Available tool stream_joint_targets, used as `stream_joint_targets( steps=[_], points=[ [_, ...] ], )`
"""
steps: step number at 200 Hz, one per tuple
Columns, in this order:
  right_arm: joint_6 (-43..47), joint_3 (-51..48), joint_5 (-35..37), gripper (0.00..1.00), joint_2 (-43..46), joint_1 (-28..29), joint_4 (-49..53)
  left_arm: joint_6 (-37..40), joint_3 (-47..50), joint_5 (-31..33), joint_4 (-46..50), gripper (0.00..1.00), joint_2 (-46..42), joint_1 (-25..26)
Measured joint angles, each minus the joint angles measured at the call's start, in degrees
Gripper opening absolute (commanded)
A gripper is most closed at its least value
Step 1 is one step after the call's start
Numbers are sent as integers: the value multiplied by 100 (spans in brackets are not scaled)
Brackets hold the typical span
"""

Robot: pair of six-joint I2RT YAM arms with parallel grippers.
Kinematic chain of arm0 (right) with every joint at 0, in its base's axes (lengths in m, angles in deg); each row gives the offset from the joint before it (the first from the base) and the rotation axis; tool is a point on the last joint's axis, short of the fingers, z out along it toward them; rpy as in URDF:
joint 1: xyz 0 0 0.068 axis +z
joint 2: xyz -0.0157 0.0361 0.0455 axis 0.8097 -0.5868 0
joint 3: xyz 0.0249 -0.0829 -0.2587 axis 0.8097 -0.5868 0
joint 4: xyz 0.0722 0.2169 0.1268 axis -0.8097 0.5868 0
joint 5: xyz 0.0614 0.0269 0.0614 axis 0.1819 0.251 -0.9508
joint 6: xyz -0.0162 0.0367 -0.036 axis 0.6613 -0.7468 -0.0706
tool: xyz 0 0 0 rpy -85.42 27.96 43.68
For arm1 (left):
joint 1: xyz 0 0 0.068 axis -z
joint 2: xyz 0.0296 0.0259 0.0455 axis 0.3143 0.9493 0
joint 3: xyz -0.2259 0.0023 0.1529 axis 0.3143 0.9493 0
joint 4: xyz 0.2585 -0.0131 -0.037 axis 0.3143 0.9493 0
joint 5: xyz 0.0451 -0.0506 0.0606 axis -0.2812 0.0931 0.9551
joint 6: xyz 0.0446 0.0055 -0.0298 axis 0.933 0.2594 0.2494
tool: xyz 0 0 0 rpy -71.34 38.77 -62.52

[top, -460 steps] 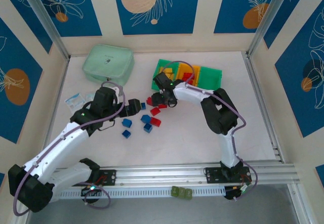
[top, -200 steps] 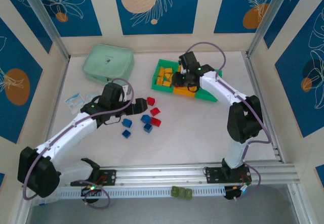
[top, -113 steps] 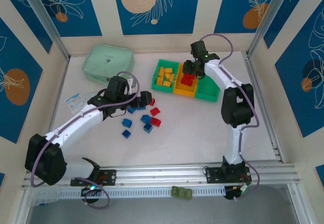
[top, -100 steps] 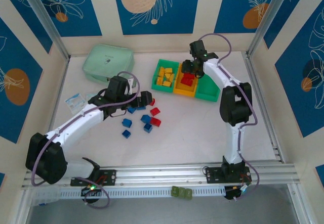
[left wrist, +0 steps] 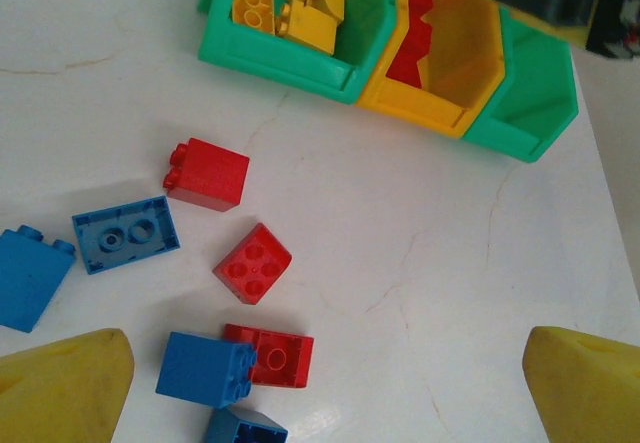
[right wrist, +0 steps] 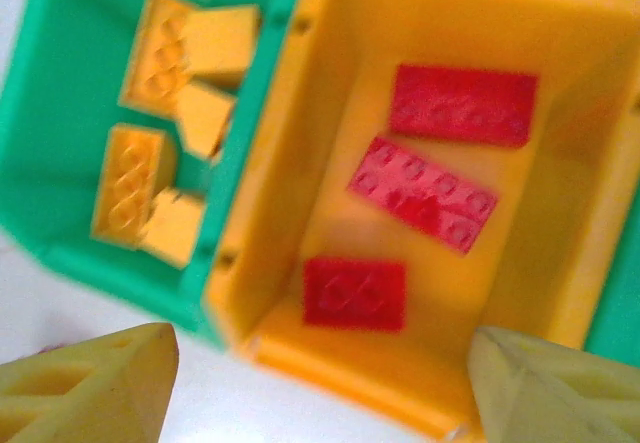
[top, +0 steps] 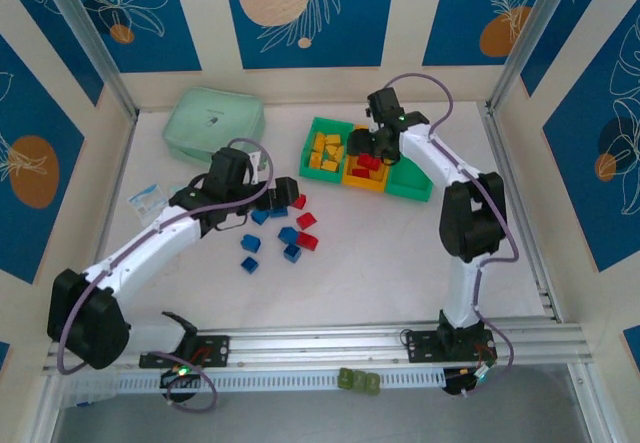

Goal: Sort the legos into containers by color
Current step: Place the lego in the container, then pick up the lego from the center of the table.

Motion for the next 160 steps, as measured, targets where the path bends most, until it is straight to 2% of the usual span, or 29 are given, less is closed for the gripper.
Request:
stream_joint_targets(
  steps=[48,96,124,160],
  points=[
    [-190,-817,-269,82,688,616,-264,57,262,350,330,99,-734,-9],
    [-299,-1163,-433,81,671,1298,-330,42,717,758,737,99,-1379,-24],
    [-326,-1119,-409,80,424,1738,-387,7,944,946,857,99,-1696,-33],
    [-352,-802,-225,75,-299,2111,-361,-94,1067,1097,960,99,-1902,-33]
  ],
)
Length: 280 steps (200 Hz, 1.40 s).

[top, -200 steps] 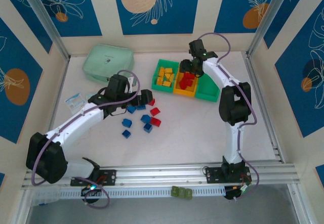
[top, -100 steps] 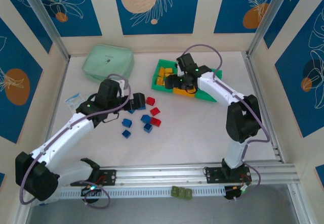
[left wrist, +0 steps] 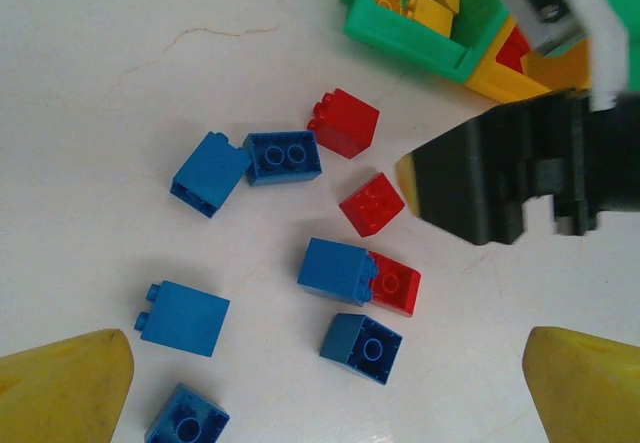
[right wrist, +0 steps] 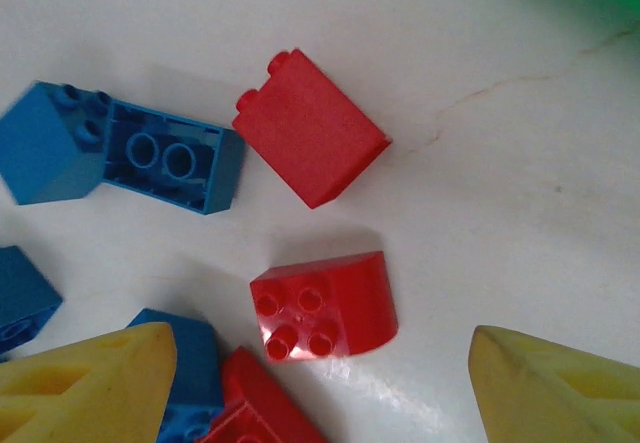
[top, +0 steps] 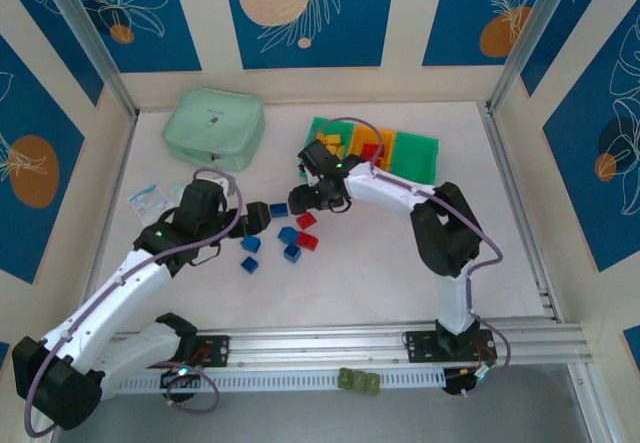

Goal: Sort the legos into containers by color
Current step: Pick up the lego from the center of the table.

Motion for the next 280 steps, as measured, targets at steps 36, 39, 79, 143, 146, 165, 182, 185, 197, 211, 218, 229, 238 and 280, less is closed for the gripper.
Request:
stream_joint_targets(
  steps=[36,39,79,143,146,165,182,185,197,211,218,229,238,280],
  points=[
    [127,656,278,70,-640,55,109,-50,44,76,76,99,-90,-2],
    [129,702,308,70,-673,55,107,-50,48,81,83,99,-94,-2],
    [448,1390,463,67,-1165,48,192,-48,55,144,103,99,-103,-2],
    [994,2009,321,60,-1759,15,409,-44,55,214,122,99,-98,-13],
    [992,2015,319,59,-1766,15,415,-42,55,219,122,99,-98,-13],
    [1069,2037,295,55,-1812,2,474,-42,55,223,120,99,-70,-28],
    [1121,2046,284,52,-1834,-13,522,-24,55,223,120,99,-31,-44],
    [1119,2046,282,50,-1834,-13,535,-22,55,223,120,99,-22,-44],
    [1156,2046,282,47,-1834,-24,562,-15,55,223,120,99,-2,-50],
    [1187,2048,264,43,-1834,-28,562,-4,52,221,122,99,11,-55],
    [1200,2048,262,40,-1834,-28,564,-4,52,223,122,99,15,-57],
    [1237,2048,258,37,-1834,-28,590,-4,52,221,120,99,26,-63],
    [1231,2048,260,34,-1832,-28,599,-4,52,221,122,99,31,-66],
    [1244,1993,260,30,-1720,-28,632,-7,50,175,120,99,31,-66]
  ],
)
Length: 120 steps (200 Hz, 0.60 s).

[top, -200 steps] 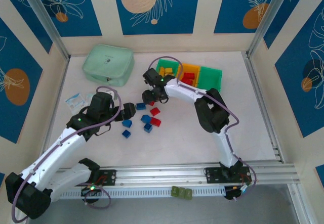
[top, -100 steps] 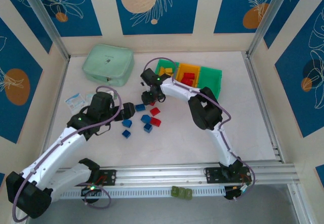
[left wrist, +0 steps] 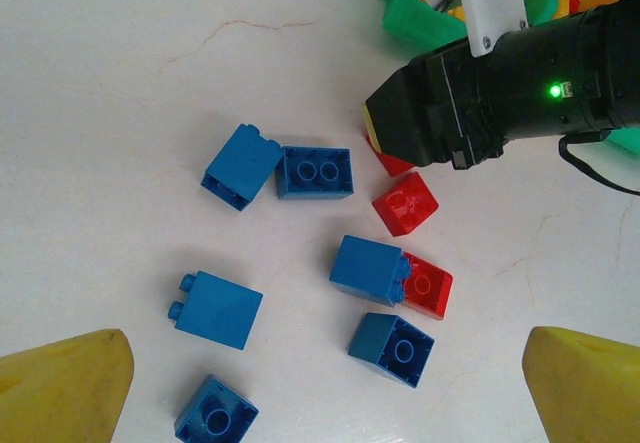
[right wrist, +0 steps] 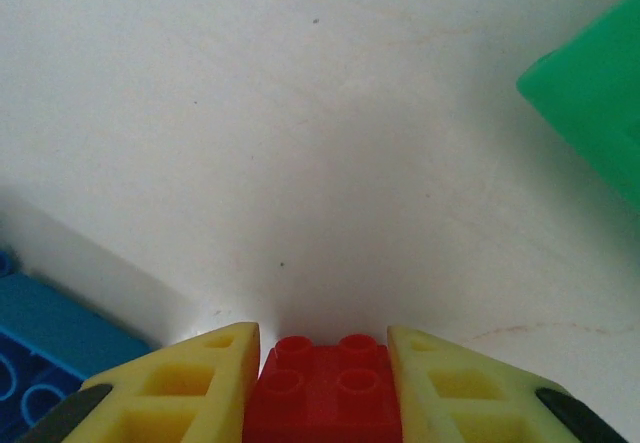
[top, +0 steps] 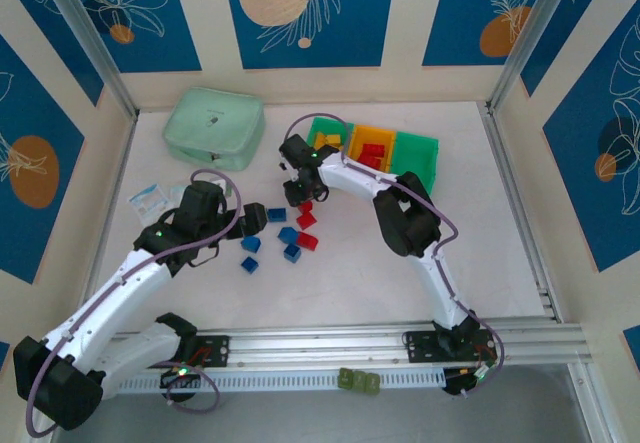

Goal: Sort the legos into containers by color
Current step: Pick up the lego from the center of the table, then place the lego in the container.

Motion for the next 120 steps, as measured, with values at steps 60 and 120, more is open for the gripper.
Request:
stream_joint_targets(
  steps=[60,120],
  points=[
    [-72,-601,28,29,1012,-111,52,-13,-37,-201,-11,99,-2,-4],
    [-398,-1014,81,29,2140,-898,103,-72,-107,-772,-339,99,251,-4]
  ],
)
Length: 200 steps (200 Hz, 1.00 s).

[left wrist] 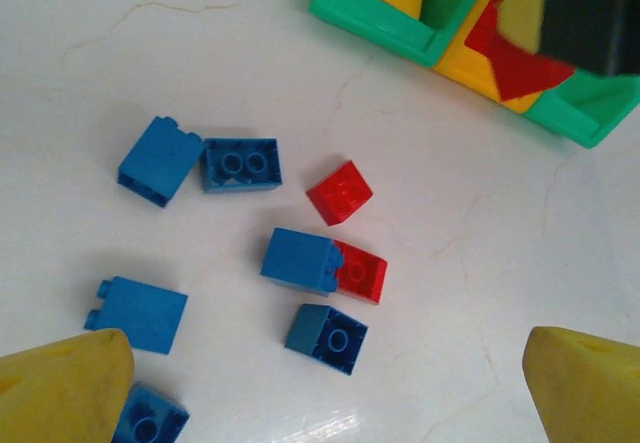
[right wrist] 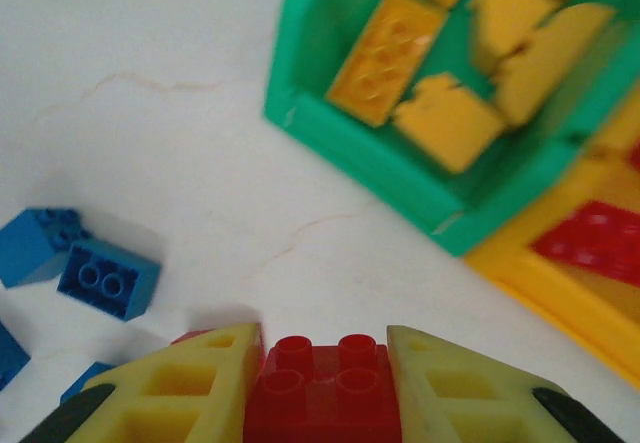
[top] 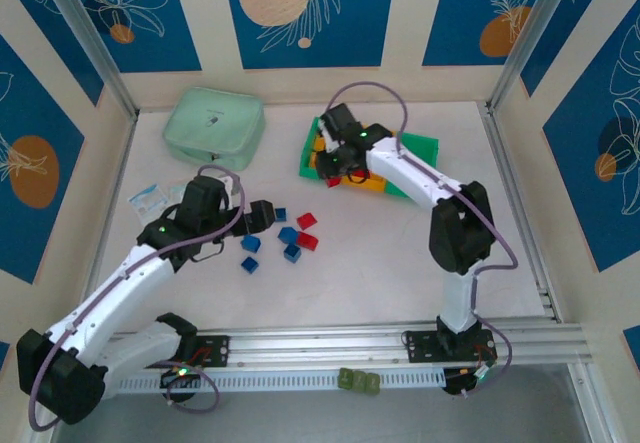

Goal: Sort the legos into containers by color
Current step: Place the lego in the container.

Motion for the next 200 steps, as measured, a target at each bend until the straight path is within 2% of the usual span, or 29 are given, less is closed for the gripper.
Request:
stream_joint_targets(
  steps=[40,66,83,119,135,171,200],
  points=[
    [-190,-9,133,30,114,-835,-2,-101,-9,-234,-330,99,321,35],
    [-232,68,256,30,-39,-1110,-48,-136,-90,-308,-503,99,579,131],
    [-232,308,302,30,-354,-1196,-87,-144,-184,-328,-614,99,745,192],
    [-225,1104,378,48,-1283,-1344,-103,-201,-315,-345,-833,99,955,286],
    [-216,1392,402,51,-1541,-1381,-48,-234,-334,-348,-879,99,999,286],
    [-232,1429,402,56,-1510,-1370,-44,-229,-387,-343,-896,99,1003,286],
    [-280,807,374,58,-1012,-1198,-175,-221,-387,-317,-855,99,988,286]
  ],
)
